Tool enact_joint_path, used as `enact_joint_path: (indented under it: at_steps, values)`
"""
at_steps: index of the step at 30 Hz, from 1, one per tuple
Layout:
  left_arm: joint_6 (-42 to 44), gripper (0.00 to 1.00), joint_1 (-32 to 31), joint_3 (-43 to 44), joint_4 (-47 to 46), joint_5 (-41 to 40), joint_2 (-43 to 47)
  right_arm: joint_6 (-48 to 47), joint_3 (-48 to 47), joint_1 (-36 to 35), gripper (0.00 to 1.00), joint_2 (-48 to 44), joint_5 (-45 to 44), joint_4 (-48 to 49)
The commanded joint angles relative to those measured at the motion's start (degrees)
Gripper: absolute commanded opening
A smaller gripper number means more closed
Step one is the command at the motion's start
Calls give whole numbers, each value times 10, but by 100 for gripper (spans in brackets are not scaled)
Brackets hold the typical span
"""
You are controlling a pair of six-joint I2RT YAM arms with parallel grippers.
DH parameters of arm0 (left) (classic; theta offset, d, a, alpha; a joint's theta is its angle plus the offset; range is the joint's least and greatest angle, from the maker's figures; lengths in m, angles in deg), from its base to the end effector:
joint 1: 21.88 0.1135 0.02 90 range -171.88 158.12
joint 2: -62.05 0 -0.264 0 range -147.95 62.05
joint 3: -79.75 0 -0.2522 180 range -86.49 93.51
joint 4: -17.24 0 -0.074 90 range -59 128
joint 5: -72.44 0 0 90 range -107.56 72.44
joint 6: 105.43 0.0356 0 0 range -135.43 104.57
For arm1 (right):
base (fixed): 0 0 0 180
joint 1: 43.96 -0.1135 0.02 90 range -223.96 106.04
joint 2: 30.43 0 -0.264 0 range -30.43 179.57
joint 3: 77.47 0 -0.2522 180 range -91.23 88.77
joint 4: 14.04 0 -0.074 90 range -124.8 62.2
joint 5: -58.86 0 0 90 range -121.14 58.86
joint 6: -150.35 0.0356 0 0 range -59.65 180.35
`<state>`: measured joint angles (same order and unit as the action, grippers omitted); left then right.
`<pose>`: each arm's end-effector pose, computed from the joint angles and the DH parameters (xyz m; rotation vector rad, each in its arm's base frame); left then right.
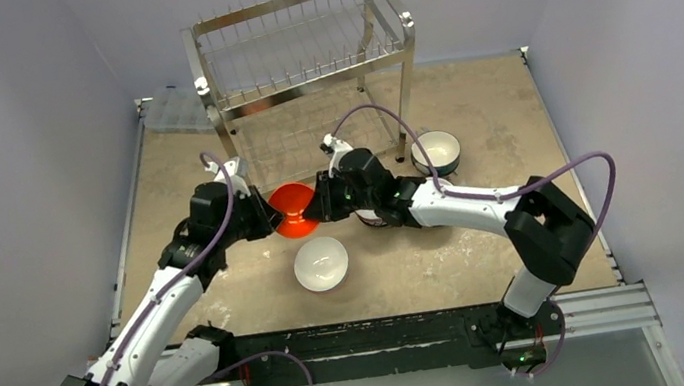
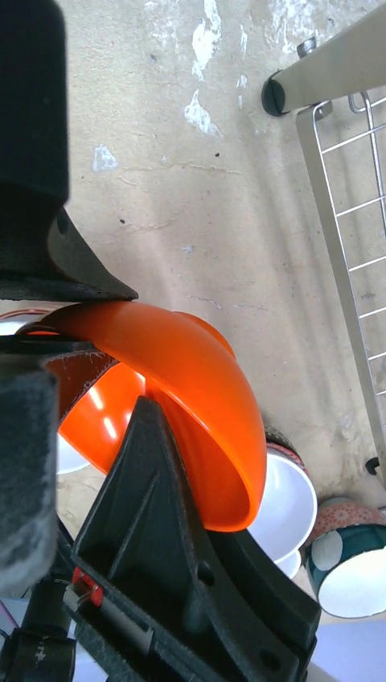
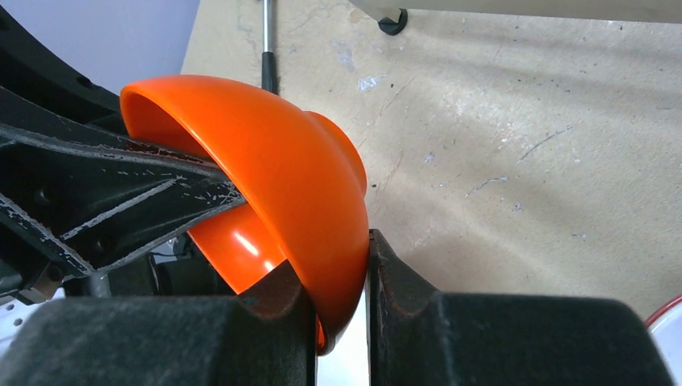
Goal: Load the bowls into the dish rack
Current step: Place the bowl in the dish rack.
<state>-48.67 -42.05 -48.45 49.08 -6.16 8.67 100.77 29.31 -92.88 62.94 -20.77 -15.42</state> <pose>0.1905 -0.0775 0.2585 -0.1351 2.2345 -0.7400 0.2407 0.2859 0.2502 -0.2900 2.1213 1.1602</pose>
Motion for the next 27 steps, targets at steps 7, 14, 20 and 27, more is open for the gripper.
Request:
enact_joint_path:
  at_steps: [7,14,20,27]
  values:
    - [-32,0,5,-19,-103,99,25,-9,101,0,60,-126,66,59]
    - [-59,0,6,-53,-171,183,50,34,206,7,97,-260,70,127]
    - [-102,0,5,-93,-299,272,68,62,218,19,99,-296,129,172]
    - [-99,0,5,-85,-299,313,66,75,184,20,99,-254,167,211]
